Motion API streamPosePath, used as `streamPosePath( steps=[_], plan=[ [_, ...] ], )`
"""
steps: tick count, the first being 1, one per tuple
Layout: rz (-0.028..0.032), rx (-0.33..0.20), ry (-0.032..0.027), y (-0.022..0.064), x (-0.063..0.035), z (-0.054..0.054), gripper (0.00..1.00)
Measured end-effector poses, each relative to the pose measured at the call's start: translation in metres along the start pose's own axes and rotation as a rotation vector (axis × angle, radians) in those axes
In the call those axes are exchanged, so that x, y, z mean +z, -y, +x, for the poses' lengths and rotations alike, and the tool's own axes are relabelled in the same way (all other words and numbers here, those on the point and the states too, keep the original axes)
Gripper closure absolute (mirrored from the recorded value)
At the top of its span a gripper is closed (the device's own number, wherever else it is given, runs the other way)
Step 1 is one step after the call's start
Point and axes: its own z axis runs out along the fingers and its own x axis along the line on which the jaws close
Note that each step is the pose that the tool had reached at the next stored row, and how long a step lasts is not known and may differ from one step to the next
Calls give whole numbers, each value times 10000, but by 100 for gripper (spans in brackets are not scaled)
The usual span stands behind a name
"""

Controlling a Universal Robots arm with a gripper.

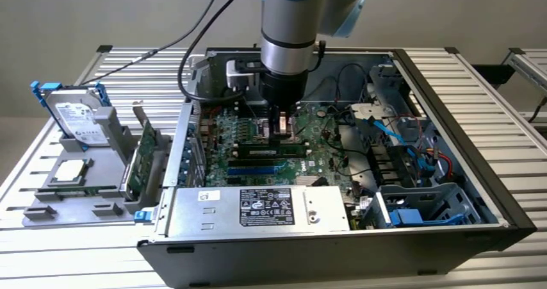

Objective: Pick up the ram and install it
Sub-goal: 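Press down the ram until it locks into place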

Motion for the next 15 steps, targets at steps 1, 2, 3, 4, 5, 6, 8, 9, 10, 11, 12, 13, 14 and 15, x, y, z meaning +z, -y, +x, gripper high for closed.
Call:
streamPosePath(
  steps=[1, 2, 3, 4, 5, 6, 8, 9, 10, 11, 12, 13, 14, 15],
  plan=[
    [0, 0, 1, 0, 4, 0, 89],
    [1, 0, 1, 1, 9, -1, 89],
    [0, 0, 0, 1, 13, -1, 89],
    [0, 0, 0, 1, 17, 0, 89],
    [0, 0, -1, 1, 21, -1, 89],
    [0, 0, 0, 1, 25, -1, 89],
    [1, 0, 1, 2, 36, -2, 89],
    [0, 1, 0, 2, 41, -2, 89],
    [0, 1, 0, 2, 47, -2, 89],
    [-1, 1, -3, 3, 53, -2, 89],
    [-3, 1, -5, 3, 58, -2, 89],
    [-4, 1, -6, 3, 63, -3, 89],
    [-4, 1, -7, 3, 68, -3, 89],
    [-3, 0, -6, 4, 73, -4, 89]
  ],
)
